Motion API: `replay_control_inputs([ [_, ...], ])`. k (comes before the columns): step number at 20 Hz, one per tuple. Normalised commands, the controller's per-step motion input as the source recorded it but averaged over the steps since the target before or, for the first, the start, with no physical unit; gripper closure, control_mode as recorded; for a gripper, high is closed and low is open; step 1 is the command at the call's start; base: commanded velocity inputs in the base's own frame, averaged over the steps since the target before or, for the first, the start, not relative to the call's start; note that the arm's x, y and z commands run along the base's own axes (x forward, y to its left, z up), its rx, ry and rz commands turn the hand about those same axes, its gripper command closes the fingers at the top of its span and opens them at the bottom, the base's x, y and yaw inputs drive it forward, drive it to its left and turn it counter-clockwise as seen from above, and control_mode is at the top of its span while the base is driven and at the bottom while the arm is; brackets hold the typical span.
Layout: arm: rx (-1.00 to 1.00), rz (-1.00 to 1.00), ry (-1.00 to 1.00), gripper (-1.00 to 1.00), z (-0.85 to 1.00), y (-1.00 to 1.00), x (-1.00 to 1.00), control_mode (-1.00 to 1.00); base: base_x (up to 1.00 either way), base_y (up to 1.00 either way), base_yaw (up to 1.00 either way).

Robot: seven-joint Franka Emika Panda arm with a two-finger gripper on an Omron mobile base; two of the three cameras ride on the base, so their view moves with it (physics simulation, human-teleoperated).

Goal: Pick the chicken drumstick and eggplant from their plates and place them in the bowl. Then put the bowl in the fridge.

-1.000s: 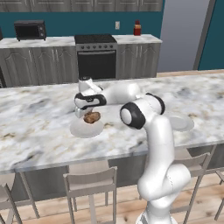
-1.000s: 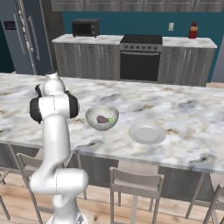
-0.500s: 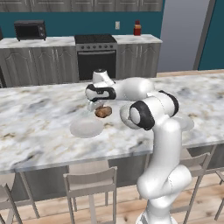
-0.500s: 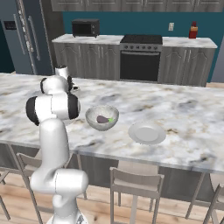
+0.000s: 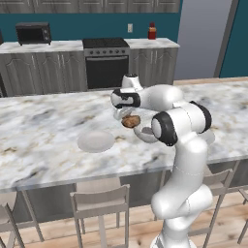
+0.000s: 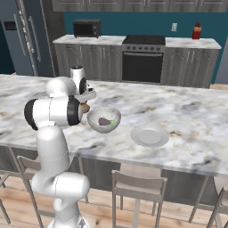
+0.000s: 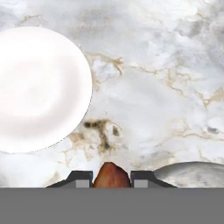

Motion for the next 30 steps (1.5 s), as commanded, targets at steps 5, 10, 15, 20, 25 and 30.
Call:
replay_control_inputs([
  [5,0.06,-0.04,0.00,1.00,0.14,-0.63,0.00,-1.00,0.00,0.00,0.00],
  [10,0.01,-0.13,0.00,1.00,0.02,-0.50,0.09,-1.00,0.00,0.00,0.00],
  [15,0.00,-0.18,0.00,1.00,-0.03,-0.43,0.09,-1.00,0.00,0.00,0.00],
  [20,0.00,-0.17,0.00,1.00,-0.14,-0.22,0.00,-1.00,0.00,0.00,0.00],
  [25,0.00,-0.15,0.00,1.00,-0.18,-0.09,-0.02,-1.00,0.00,0.00,0.00],
  [30,0.00,-0.11,0.00,1.00,-0.13,0.00,-0.18,-1.00,0.00,0.00,0.00],
])
